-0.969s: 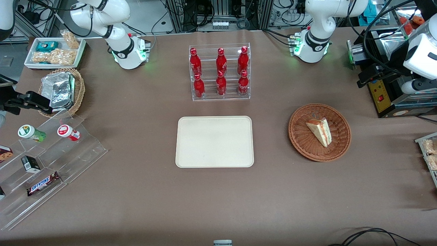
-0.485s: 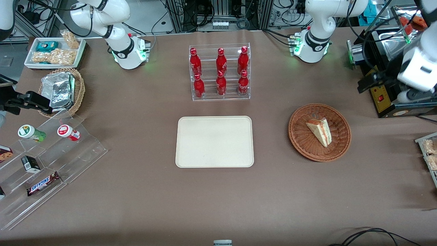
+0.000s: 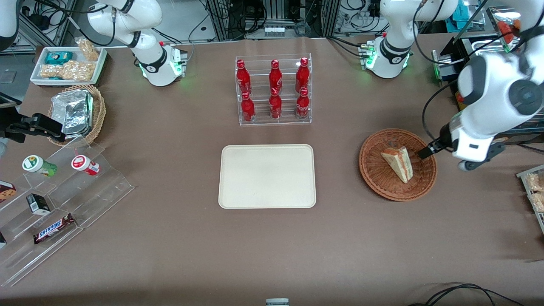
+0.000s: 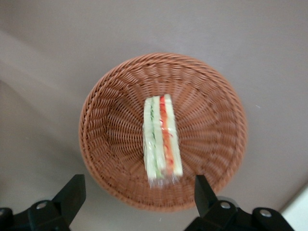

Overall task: Place sandwich from basket to tray
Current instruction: 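Lower the left gripper and close it on the wrapped sandwich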

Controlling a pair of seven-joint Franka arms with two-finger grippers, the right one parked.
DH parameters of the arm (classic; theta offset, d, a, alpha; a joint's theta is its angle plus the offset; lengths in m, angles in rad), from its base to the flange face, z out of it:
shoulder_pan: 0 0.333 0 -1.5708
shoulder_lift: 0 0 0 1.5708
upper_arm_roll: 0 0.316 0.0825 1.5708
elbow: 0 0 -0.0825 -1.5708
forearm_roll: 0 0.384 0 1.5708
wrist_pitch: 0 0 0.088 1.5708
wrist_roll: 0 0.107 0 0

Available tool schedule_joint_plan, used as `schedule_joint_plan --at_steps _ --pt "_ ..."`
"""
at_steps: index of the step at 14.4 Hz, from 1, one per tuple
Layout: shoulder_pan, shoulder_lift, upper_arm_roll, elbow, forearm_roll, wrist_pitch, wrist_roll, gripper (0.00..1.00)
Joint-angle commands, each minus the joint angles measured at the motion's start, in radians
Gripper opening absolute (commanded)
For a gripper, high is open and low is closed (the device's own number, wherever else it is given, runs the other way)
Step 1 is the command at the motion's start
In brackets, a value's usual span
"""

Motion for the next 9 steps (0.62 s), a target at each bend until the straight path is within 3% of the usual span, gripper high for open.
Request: schedule_joint_plan --at_steps 1,3,9 --pt "0.019 0.089 -0.009 -0.021 -0.055 0.104 -0.124 1.00" --pt "0.006 0.143 -0.013 -0.041 -0.127 0.184 -0.144 1.00" --pt "-0.026 0.187 -0.020 -0.078 -0.152 0.244 -0.145 1.00"
